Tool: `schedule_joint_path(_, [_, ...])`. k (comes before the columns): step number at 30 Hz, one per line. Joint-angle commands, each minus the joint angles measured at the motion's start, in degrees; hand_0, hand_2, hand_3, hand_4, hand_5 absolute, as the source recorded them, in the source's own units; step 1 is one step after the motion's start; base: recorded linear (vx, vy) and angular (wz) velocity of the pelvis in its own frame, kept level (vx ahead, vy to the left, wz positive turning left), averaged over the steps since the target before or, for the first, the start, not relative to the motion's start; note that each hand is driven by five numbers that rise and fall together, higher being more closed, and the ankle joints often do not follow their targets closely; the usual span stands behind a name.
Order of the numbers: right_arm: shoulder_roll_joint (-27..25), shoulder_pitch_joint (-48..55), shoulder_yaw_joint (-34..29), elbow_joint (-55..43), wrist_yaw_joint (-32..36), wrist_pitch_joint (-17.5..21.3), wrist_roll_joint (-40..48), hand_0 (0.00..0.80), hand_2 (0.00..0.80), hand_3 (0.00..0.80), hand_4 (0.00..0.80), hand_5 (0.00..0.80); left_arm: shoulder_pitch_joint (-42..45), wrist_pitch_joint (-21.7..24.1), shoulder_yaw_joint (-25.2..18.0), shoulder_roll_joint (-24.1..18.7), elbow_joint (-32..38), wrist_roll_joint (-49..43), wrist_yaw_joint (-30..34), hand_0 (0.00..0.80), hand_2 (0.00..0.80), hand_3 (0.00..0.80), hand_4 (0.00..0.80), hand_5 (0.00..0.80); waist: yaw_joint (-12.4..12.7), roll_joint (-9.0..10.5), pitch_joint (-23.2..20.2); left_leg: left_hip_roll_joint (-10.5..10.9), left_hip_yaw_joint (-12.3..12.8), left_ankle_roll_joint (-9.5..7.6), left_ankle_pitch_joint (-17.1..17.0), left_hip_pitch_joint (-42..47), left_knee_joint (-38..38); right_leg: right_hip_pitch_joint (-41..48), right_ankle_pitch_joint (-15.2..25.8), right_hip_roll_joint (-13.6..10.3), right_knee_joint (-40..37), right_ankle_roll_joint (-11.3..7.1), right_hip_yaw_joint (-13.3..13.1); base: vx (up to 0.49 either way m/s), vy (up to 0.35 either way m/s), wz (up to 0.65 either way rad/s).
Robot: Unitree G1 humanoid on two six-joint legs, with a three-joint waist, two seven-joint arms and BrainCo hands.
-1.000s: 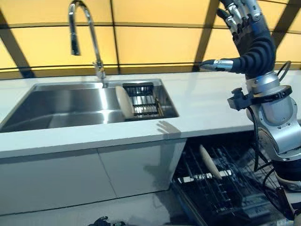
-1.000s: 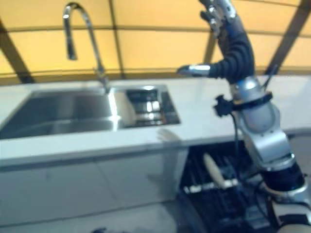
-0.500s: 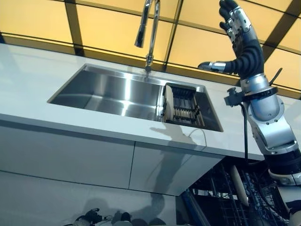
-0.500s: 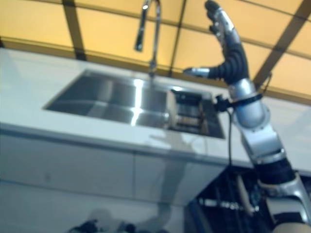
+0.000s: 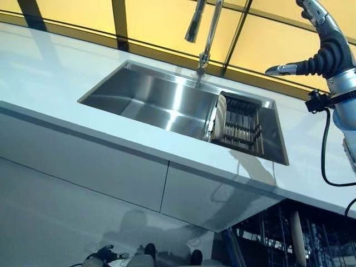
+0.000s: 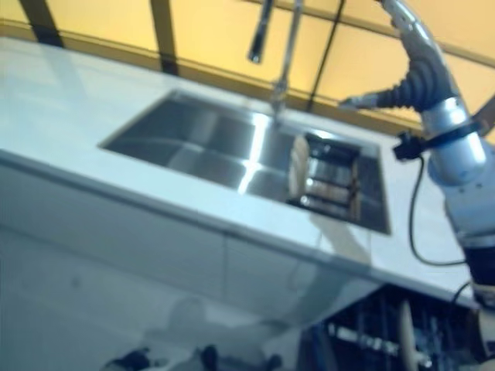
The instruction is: Take plates into dishwasher
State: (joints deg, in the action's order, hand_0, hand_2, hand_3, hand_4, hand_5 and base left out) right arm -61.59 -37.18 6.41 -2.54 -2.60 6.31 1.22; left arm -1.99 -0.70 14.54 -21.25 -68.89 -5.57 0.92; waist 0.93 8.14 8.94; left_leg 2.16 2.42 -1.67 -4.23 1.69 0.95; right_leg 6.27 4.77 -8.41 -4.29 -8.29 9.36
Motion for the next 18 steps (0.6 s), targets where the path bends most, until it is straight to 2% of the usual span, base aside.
schedule_joint_path(1, [-5.0, -10.2, 5.7, 3.6, 0.5, 2.4, -4.6, 0.000, 0.000, 0.000, 0.000, 0.000, -0.5, 1.7, 2.3, -0.2, 2.3, -1.3, 1.0, 0.000, 0.000, 0.000, 0.000, 0.000, 2.3, -0.94, -3.5, -3.3, -1.7, 3.20, 7.1, 6.3, 4.1, -3.9, 0.7, 0.5, 2.7, -1.27, 1.2, 0.087, -0.103, 0.15])
schedule_joint_path(6, [-10.3, -14.6, 11.3, 3.8, 2.1, 4.9, -14.6, 0.000, 0.000, 0.000, 0.000, 0.000, 0.4, 1.6, 3.6, -0.3, 5.0, -1.9, 1.6, 0.000, 0.000, 0.000, 0.000, 0.000, 3.1, -0.44, -3.1, -4.2, -1.1, 3.80, 6.6, 6.1, 4.1, -2.6, -0.7, 0.8, 3.1, -0.70, 3.6, 0.068, -0.095, 0.17])
schedule_joint_path(7, [-11.6, -15.6, 12.7, 3.8, 2.3, 6.2, -18.1, 0.000, 0.000, 0.000, 0.000, 0.000, 0.6, 1.3, 4.1, -0.5, 5.7, -2.0, 1.5, 0.000, 0.000, 0.000, 0.000, 0.000, 3.3, -0.29, -3.0, -4.3, -1.0, 3.89, 6.5, 6.1, 4.1, -2.5, -0.8, 0.8, 3.1, -0.65, 4.0, 0.064, -0.086, 0.24])
schedule_joint_path(10, [-14.1, -18.7, 16.4, 3.4, 3.7, 8.7, -21.5, 0.000, 0.000, 0.000, 0.000, 0.000, 0.9, 0.8, 4.4, -1.1, 6.6, -2.2, 1.5, 0.000, 0.000, 0.000, 0.000, 0.000, 3.7, 0.15, -2.9, -4.6, -0.8, 4.13, 6.2, 6.1, 4.1, -2.2, -0.9, 1.0, 3.2, -0.56, 4.8, 0.058, -0.080, 0.11])
schedule_joint_path(11, [-15.5, -20.9, 19.1, 2.7, 5.0, 11.2, -23.6, 0.000, 0.000, 0.000, 0.000, 0.000, 1.0, 0.5, 4.4, -1.8, 6.8, -2.0, 1.5, 0.000, 0.000, 0.000, 0.000, 0.000, 3.8, 0.55, -2.8, -4.8, -0.6, 4.29, 6.0, 6.1, 4.1, -2.0, -1.0, 1.3, 3.1, -0.41, 5.1, 0.055, -0.079, 0.05])
schedule_joint_path(18, [-17.8, -30.3, 29.4, -1.0, 10.5, 18.6, -30.8, 0.000, 0.000, 0.000, 0.000, 0.000, 1.3, -0.2, 4.1, -3.0, 7.1, -2.0, 1.8, 0.000, 0.000, 0.000, 0.000, 0.000, 4.0, 1.30, -3.0, -5.2, 0.1, 4.81, 5.2, 5.5, 4.1, -0.9, -1.4, 2.1, 2.2, 0.24, 6.0, 0.038, -0.040, 0.07])
